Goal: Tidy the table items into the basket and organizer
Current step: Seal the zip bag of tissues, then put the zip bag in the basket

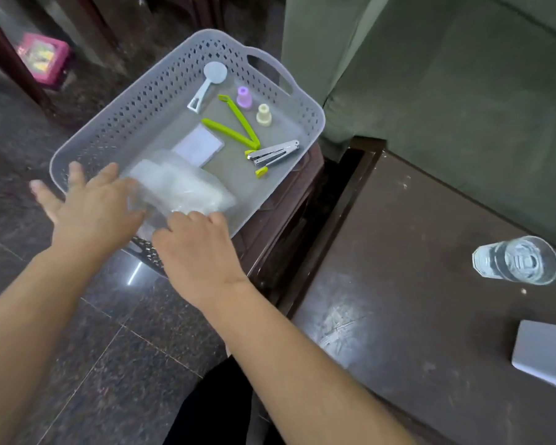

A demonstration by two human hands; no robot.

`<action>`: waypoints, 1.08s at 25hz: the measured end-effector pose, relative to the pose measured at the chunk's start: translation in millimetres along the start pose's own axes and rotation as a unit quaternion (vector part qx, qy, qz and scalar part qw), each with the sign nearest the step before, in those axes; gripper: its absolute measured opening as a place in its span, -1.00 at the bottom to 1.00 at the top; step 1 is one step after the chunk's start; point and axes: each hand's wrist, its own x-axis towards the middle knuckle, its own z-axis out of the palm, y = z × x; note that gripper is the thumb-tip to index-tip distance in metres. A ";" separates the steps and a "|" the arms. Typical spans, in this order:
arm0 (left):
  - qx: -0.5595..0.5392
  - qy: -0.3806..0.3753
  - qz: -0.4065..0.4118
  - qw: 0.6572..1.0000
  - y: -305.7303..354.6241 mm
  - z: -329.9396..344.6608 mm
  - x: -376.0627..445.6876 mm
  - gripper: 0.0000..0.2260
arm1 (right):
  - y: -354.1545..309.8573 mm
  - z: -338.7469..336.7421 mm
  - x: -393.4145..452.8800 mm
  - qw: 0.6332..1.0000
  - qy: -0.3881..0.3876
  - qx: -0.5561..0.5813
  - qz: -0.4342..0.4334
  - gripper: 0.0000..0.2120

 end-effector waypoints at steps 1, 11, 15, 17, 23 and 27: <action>0.033 -0.023 -0.010 0.999 -0.6 3.8 -0.2 -0.61 | -4.1 1.3 2.7 0.999 -0.046 0.002 0.008 -0.80; 0.117 -0.027 0.040 0.992 21.0 9.6 -11.7 -0.48 | -1.0 6.2 5.4 0.995 -0.085 0.004 0.051 -0.80; 0.010 0.041 0.069 0.997 40.8 7.2 -18.9 -0.46 | 35.2 7.4 -11.3 0.983 0.122 0.052 0.131 -0.88; -0.022 0.065 0.067 0.995 77.6 7.6 -35.9 -0.52 | 69.6 1.8 -29.6 0.952 0.209 0.099 0.199 -0.83; -0.034 0.081 0.196 0.977 207.0 26.7 -89.0 -0.52 | 175.2 -23.9 -129.1 0.889 0.283 0.130 0.335 -0.83; -0.056 0.019 0.291 0.955 299.2 50.9 -134.2 -0.50 | 235.5 -21.7 -239.9 0.810 0.350 0.132 0.451 -0.79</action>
